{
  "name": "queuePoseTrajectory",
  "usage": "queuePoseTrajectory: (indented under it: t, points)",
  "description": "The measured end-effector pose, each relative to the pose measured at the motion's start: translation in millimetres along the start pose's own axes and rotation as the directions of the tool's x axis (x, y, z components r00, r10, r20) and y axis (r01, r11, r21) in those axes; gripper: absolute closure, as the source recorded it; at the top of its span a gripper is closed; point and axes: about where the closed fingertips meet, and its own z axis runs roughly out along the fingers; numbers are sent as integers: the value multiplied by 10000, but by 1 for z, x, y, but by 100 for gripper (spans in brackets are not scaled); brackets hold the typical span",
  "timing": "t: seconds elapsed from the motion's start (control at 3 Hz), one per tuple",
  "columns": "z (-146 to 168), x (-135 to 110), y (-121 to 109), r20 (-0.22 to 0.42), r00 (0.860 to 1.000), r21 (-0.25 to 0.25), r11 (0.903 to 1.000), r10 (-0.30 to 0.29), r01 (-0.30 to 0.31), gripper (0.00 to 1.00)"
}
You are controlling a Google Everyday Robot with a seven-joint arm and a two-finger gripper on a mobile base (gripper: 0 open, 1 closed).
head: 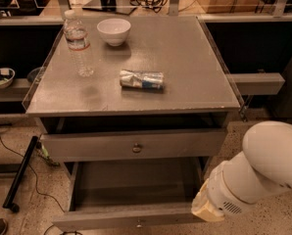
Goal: Close middle drawer
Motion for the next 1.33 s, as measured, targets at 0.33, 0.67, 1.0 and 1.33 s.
queuePoseTrajectory:
  t: [0.33, 0.67, 1.0, 1.33]
  points:
    - [18, 5, 25, 278, 9995, -180, 9998, 134, -129, 100]
    - [54, 23, 52, 239, 9978, -471, 9971, 615, -603, 100]
    - [90, 39, 63, 12, 9950, -840, 9915, 995, -990, 100]
    - [121, 52, 61, -246, 9887, -1139, 9821, 1482, -1500, 100]
